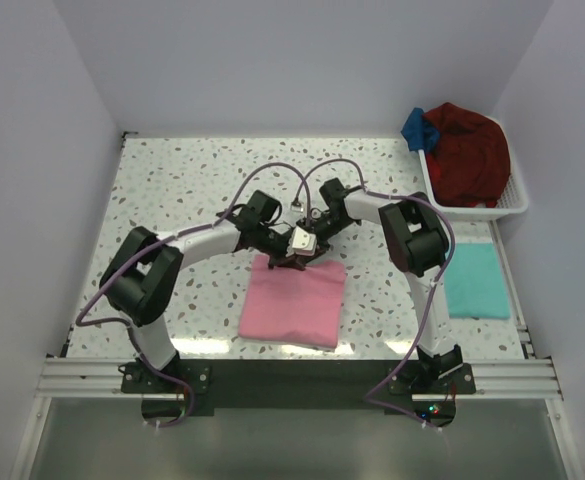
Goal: Fold and stack the t-shirts
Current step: Fold the tshirt
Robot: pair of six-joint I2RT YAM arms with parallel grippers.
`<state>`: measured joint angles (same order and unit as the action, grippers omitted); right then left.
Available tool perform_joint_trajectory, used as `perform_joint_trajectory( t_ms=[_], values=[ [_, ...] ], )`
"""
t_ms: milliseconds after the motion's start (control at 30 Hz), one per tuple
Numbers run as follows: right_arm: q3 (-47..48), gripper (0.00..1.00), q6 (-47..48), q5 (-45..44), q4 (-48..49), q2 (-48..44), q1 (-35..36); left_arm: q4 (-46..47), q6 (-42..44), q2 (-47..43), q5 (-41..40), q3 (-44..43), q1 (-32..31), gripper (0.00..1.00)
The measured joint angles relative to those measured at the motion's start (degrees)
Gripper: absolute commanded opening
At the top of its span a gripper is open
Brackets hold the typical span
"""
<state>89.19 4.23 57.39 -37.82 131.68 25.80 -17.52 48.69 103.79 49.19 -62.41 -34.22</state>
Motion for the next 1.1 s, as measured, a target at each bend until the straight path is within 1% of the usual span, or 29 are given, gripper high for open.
perform_joint_trajectory(
  t_ms=[200, 567, 1100],
  values=[
    [-0.72, 0.20, 0.79, 1.33, 0.02, 0.11, 0.00, 0.55, 0.33, -4.39, -1.09, 1.01, -0.15, 0.00],
    [-0.83, 0.20, 2.01, 4.13, -0.55, 1.16, -0.24, 2.43, 1.16, -5.53, -4.63, 2.08, -0.31, 0.00],
    [-0.83, 0.21, 3.34, 5.07, -1.05, 1.46, -0.31, 8.07, 3.43, -6.99, -8.13, 2.21, -0.31, 0.00]
  ],
)
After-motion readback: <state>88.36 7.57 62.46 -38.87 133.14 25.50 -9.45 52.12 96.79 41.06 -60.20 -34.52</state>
